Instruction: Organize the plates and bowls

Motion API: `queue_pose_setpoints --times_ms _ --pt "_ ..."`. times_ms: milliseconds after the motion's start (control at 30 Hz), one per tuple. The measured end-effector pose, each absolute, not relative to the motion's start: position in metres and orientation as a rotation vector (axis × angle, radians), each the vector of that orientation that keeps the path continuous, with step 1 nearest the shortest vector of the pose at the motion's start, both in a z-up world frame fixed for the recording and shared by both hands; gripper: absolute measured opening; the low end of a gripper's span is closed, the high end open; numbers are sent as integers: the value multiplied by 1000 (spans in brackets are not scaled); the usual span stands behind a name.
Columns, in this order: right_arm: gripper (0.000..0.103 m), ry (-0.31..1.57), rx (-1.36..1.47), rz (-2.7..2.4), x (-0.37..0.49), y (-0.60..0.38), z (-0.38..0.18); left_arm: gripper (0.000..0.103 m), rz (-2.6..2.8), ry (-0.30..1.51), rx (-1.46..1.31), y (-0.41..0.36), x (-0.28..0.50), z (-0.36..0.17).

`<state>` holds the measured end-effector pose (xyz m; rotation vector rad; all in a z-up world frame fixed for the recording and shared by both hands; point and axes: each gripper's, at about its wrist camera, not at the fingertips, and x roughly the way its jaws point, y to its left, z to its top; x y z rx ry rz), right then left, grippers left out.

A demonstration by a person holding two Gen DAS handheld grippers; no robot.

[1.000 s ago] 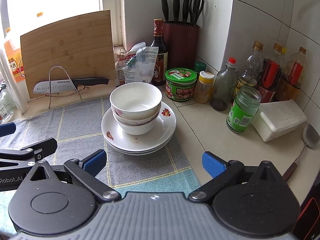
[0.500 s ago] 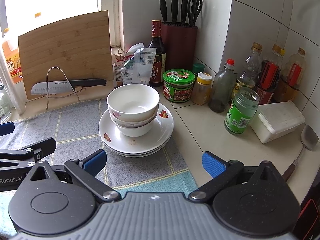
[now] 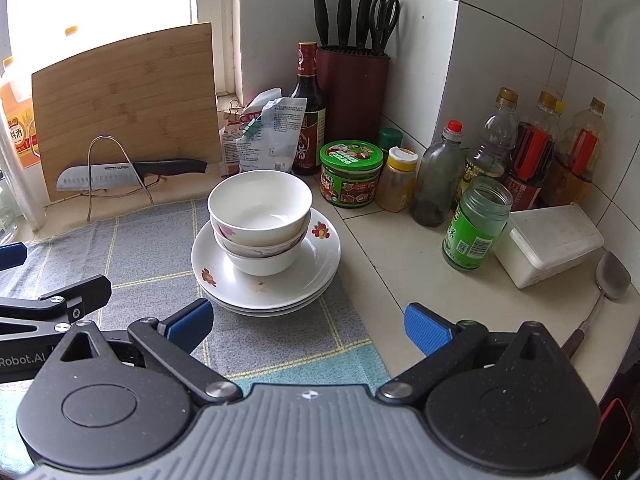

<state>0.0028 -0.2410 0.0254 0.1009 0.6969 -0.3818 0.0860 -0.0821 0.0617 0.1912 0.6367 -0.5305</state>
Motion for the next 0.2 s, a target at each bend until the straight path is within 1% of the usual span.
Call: queue_pose_setpoints --times_ms 200 --pt "103 698 99 -385 3 -241 25 102 -533 641 190 -82 87 62"
